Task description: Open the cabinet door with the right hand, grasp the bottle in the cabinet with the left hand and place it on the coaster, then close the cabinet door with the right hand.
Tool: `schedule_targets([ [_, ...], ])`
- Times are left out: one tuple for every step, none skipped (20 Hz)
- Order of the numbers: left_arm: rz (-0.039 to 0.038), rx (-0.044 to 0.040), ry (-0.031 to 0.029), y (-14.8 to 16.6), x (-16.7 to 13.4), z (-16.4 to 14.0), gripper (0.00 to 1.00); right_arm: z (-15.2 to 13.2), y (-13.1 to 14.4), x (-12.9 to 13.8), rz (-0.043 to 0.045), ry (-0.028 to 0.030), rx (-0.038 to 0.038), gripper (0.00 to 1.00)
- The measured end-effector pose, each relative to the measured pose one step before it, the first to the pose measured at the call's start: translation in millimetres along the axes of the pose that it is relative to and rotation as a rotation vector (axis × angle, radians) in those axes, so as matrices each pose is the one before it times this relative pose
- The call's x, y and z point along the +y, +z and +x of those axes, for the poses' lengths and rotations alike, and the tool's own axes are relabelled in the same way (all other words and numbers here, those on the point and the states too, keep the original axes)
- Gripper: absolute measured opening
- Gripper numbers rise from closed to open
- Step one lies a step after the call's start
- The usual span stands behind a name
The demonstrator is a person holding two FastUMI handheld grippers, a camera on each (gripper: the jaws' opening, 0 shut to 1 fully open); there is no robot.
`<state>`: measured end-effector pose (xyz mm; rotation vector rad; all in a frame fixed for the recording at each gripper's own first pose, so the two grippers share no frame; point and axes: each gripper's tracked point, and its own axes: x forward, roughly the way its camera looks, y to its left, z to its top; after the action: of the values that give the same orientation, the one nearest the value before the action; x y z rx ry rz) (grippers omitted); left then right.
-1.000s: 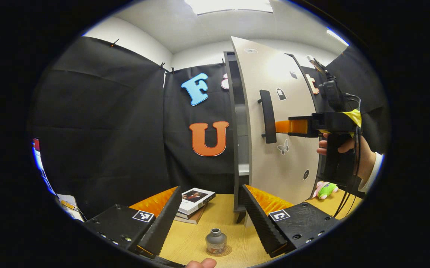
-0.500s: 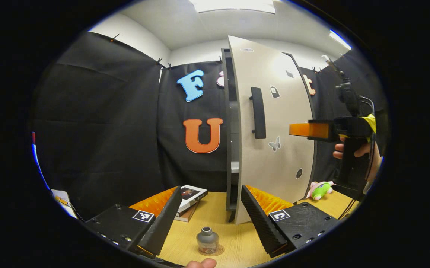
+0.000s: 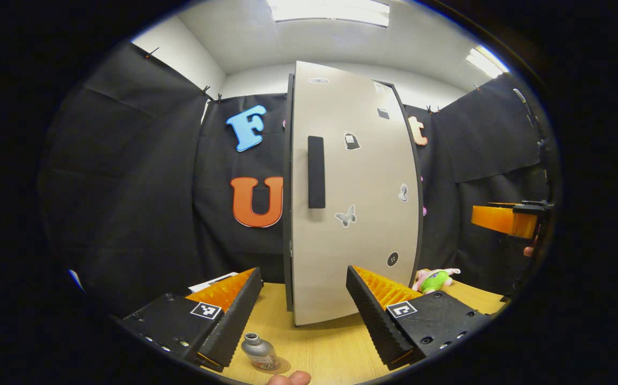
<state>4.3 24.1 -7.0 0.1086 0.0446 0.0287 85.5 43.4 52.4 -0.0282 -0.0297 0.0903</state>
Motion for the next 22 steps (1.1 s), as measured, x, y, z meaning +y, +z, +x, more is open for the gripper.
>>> schedule_targets([
  [-0.00250,0.00229,-0.00794,-1.95,-5.08,-0.11,0.96,-7.36,-6.46,-8.97,0.01249,-0.02029,0.01076,0.85],
  [-0.00384,-0.00038,-0.00924,-1.61,-5.73,0.25,0.96,-1.37,-5.52,-7.53,0.00846,-0.02070,0.00675,0.85],
  [-0.00322,-0.00158,-0.00928,-1.48,-5.66,0.35,0.96,-5.60,-3.75,-8.68,0.00693,-0.02482,0.00039,0.85],
  [0.00201,-0.00125,-0.00980,-1.32,-4.66,-0.18,0.96,-3.11,-3.66,-8.04,0.00470,-0.02696,-0.00216,0.85],
  [0.00689,0.00285,-0.00565,-2.28,-3.29,0.36,0.96,-3.26,-2.67,-5.99,0.00191,-0.02248,-0.00670,0.86],
  [0.00637,0.00589,0.00117,-3.92,-1.75,-0.63,0.96,-2.41,-0.52,-4.33,0.00081,-0.01851,-0.00898,0.86],
  [0.00006,0.00433,-0.00116,-2.64,-1.81,0.43,0.96,0.21,-0.46,-3.56,-0.00191,-0.01347,-0.00450,0.85],
  [-0.00703,0.00273,-0.00650,-1.43,-4.57,0.45,0.96,1.50,-0.13,-1.73,0.00145,-0.00504,-0.00220,0.85],
  [-0.00965,0.00556,-0.00890,-1.27,-4.36,0.15,0.96,2.12,0.81,0.63,0.00488,0.00484,0.00452,0.85],
  [-0.00650,0.00520,-0.00906,-1.11,-2.67,1.00,0.96,3.70,0.41,1.50,0.01205,0.00587,0.00730,0.85],
  [0.00031,0.00115,-0.00338,-0.15,-1.79,0.17,0.96,2.95,-0.16,1.92,0.01727,0.00894,0.00502,0.86],
  [0.00513,0.00007,0.00221,1.14,0.47,-1.05,0.96,-0.26,-0.22,1.24,0.01460,0.00751,0.00383,0.86],
  [0.00528,-0.00293,0.00347,0.95,0.68,-0.42,0.96,1.17,-0.01,0.44,0.00830,0.00207,0.00108,0.86],
  [0.00334,-0.00340,0.00207,0.07,-0.47,0.67,0.96,0.74,-3.11,-0.50,0.00061,-0.00283,0.00572,0.85],
  [0.00099,-0.00115,0.00141,-0.87,0.75,-0.52,0.96,0.82,-3.03,-1.19,-0.00369,-0.00438,0.00931,0.85],
  [-0.00057,-0.00142,0.00257,0.09,0.99,-0.98,0.96,0.25,-1.10,-0.39,-0.00112,-0.00146,0.00469,0.85],
  [-0.00173,0.00000,0.00308,-0.33,1.11,0.01,0.96,0.25,-1.17,1.26,0.00138,0.00256,0.00416,0.85],
  [-0.00210,0.00013,0.00080,-0.58,0.84,0.76,0.96,1.15,-0.64,2.63,0.00334,0.00354,0.00436,0.85],
  [-0.00200,-0.00117,0.00376,0.33,1.54,0.65,0.96,0.97,0.13,1.63,0.00303,0.00366,0.00277,0.85],
  [-0.00101,-0.00183,0.00239,0.17,0.55,-0.11,0.96,-0.11,-0.80,1.36,0.00178,0.00274,0.00152,0.83],
  [0.00059,-0.00167,0.00085,0.24,1.07,0.16,0.96,0.24,0.28,0.96,-0.00142,0.00244,-0.00016,0.85],
  [0.00118,-0.00154,0.00193,0.20,0.55,0.36,0.96,0.38,-0.03,0.00,-0.00415,-0.00062,0.00073,0.85],
])
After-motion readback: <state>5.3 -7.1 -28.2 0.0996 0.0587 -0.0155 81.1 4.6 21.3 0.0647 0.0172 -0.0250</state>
